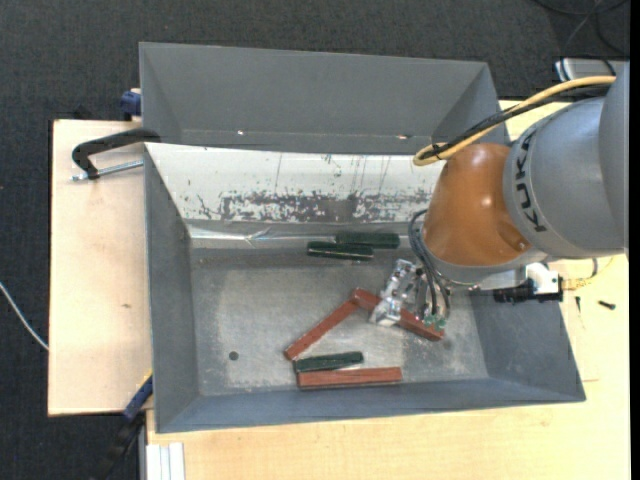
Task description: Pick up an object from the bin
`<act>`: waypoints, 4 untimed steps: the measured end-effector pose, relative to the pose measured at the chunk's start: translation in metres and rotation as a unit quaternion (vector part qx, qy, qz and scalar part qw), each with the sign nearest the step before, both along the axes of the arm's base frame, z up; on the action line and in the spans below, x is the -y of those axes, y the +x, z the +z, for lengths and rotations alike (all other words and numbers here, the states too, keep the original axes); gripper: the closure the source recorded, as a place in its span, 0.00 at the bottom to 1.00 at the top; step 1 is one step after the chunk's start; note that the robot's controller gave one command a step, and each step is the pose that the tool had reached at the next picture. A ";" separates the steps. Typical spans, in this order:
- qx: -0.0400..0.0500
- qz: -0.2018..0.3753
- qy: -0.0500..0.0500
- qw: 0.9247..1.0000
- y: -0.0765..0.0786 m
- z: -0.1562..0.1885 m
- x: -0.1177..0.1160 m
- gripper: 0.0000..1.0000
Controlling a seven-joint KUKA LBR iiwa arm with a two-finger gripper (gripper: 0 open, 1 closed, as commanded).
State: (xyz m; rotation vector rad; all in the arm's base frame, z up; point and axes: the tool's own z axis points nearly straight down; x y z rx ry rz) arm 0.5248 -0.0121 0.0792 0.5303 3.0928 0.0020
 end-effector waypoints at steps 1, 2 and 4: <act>0.000 0.000 0.000 1.000 0.000 0.000 0.000 1.00; -0.001 0.000 0.000 1.000 -0.001 0.003 0.000 1.00; -0.002 0.000 0.000 1.000 -0.001 0.021 0.000 1.00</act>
Offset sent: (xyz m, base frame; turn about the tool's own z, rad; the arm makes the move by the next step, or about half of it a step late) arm 0.0001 0.0000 0.0287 0.0000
